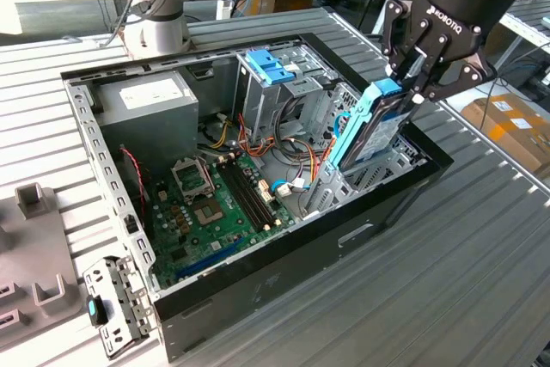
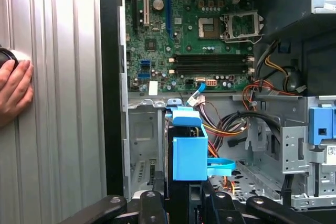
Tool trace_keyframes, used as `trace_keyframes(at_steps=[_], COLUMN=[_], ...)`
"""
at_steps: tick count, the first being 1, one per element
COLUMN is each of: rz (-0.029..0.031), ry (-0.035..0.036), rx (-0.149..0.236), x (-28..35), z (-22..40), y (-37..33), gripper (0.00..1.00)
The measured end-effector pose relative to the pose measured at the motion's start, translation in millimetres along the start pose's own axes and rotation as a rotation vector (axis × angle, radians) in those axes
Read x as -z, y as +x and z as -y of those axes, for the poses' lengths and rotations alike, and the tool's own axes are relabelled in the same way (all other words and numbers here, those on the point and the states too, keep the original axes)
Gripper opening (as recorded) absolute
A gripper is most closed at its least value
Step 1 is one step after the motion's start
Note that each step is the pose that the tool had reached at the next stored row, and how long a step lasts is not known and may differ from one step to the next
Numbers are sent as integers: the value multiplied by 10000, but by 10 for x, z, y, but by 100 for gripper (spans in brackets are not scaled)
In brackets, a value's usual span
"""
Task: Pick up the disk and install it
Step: 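Insert the disk into the insertion slot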
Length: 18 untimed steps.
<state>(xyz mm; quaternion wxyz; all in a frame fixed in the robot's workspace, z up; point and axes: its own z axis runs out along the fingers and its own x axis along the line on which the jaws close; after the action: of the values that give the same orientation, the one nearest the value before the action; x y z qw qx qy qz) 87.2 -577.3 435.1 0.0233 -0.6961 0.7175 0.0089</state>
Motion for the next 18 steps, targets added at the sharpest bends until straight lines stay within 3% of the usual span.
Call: trace_keyframes(at_steps=[2,6,10,15,18], rz=[-1,-1,0,0,-2], ry=[0,0,0,0,0], rx=[0,0,0,0,0], x=[-33,-170,-265,-440,-496], z=[0,-3,-5,-8,-10], y=[2,8,12,20,23], gripper=[35,35,35,35,35])
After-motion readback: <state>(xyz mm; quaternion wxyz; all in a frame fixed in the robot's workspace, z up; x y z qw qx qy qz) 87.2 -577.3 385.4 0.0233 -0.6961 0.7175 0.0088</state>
